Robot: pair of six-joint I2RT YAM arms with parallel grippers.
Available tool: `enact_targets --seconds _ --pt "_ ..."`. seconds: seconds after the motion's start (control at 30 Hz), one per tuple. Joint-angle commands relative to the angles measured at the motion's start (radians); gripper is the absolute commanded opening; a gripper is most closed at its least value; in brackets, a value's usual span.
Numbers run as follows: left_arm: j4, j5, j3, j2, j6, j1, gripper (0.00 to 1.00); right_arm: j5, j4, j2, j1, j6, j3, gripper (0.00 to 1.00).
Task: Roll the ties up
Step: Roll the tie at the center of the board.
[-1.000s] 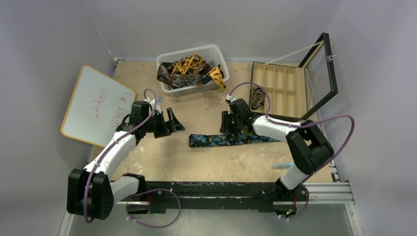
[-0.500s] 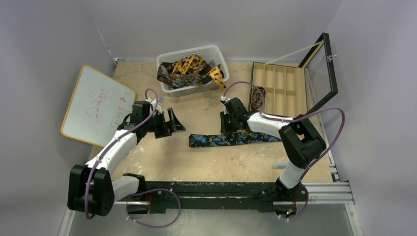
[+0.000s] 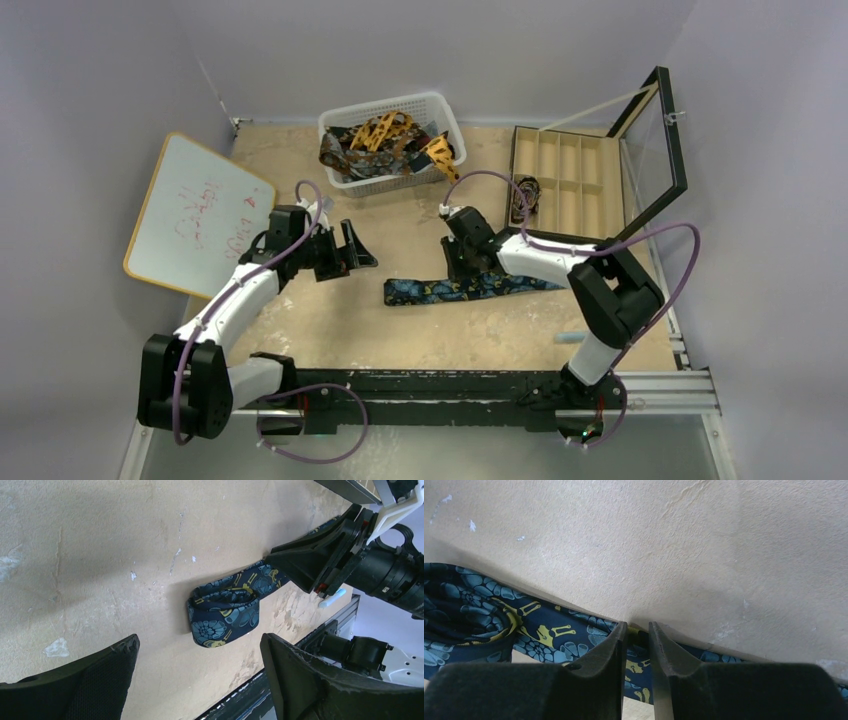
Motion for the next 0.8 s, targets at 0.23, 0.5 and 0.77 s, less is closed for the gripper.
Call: enact_targets --seconds 0.23,0.5,0.77 --pt "0.015 0.021 0.002 -0.011 -0.006 0.009 0.89 0.158 -0.077 -0.064 0.103 0.006 0.008 0.26" --pt "0.053 0.071 -0.03 -0.007 -0.015 0.009 0.89 0.137 0.005 -0.229 0.098 0.125 -0.022 0.47" --pt "0.159 0.151 -0.142 -0.036 -0.073 0.008 0.89 -0.423 0.495 -0.325 0.063 0.414 -0.272 0.67"
